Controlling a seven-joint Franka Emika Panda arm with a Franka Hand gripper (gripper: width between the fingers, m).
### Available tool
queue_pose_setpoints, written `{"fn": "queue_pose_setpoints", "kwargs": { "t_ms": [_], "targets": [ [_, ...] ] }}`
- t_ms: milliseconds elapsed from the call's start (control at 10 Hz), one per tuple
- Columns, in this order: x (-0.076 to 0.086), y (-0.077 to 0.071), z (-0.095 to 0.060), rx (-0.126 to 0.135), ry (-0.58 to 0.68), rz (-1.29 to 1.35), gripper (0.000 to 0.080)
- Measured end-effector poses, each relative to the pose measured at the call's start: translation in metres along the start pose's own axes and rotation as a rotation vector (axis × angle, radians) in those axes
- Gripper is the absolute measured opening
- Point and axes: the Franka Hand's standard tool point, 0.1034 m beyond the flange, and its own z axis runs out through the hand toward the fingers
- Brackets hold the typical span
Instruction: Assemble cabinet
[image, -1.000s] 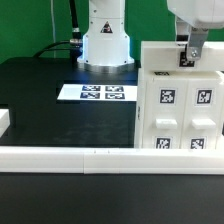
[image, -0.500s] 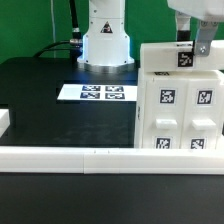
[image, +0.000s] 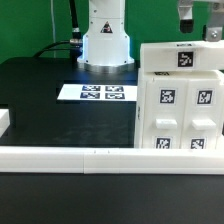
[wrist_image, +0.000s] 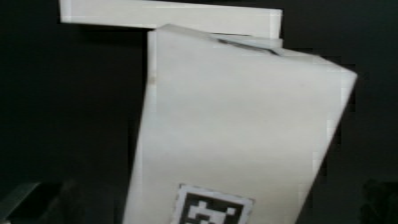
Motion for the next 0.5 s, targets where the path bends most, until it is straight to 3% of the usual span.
{"fn": "queue_pose_setpoints", "kwargs": {
  "t_ms": [200, 500],
  "targets": [
    [-0.0023, -0.0003, 0.0018, -0.021, 0.009, -0.253, 0.0797],
    [-0.0035, -0.0023, -0.0002, -0.017, 0.006, -0.519, 0.0797]
  ]
}}
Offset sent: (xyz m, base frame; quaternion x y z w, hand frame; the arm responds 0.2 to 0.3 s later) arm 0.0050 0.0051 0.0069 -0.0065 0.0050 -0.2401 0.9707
